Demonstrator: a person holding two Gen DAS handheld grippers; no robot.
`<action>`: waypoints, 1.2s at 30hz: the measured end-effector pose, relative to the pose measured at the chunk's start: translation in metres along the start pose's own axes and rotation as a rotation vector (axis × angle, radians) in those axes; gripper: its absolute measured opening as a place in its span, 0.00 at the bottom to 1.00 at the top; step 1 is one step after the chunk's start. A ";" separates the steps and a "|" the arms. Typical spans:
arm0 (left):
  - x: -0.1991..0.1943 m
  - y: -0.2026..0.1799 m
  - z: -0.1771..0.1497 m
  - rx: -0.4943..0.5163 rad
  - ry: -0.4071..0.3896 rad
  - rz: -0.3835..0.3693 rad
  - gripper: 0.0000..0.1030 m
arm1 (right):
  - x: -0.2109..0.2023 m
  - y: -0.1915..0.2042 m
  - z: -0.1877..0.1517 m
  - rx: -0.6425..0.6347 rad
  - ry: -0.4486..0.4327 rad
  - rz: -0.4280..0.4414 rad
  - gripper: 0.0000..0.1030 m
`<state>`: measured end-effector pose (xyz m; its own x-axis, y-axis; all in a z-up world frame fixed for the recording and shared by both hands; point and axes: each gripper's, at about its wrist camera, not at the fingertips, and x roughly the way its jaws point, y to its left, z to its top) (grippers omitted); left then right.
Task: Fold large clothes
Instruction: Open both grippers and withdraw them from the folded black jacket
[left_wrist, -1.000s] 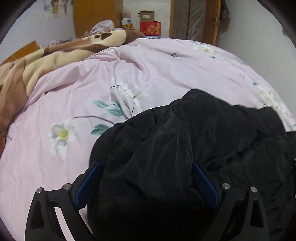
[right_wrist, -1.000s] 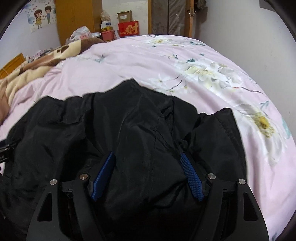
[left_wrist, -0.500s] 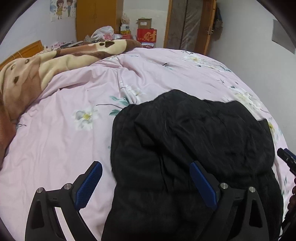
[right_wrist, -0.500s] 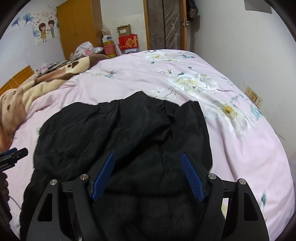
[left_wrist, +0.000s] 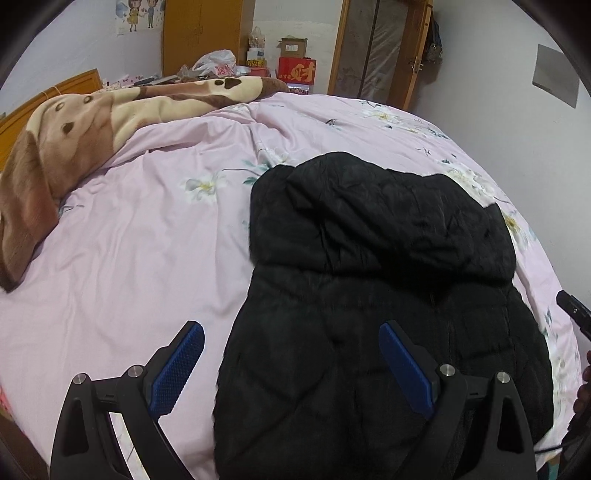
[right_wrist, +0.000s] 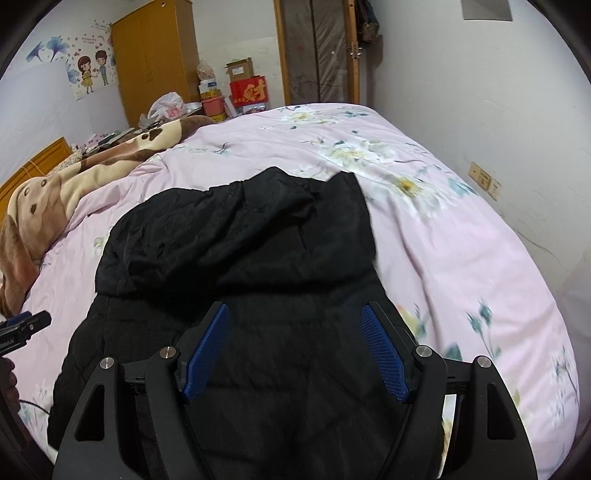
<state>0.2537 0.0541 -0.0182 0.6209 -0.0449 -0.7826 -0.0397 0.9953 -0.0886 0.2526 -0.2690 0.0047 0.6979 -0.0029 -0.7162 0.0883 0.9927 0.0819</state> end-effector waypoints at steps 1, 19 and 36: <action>-0.004 0.002 -0.009 0.005 0.007 0.008 0.93 | -0.006 -0.001 -0.007 -0.001 -0.002 -0.007 0.72; -0.050 0.043 -0.100 -0.044 0.047 0.034 0.93 | -0.062 -0.018 -0.099 -0.004 0.045 -0.078 0.72; -0.025 0.031 -0.146 -0.047 0.138 -0.069 0.87 | -0.069 -0.062 -0.158 0.093 0.135 -0.147 0.72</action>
<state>0.1225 0.0730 -0.0911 0.5096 -0.1278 -0.8508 -0.0389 0.9845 -0.1711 0.0865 -0.3113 -0.0610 0.5715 -0.1244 -0.8111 0.2516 0.9674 0.0288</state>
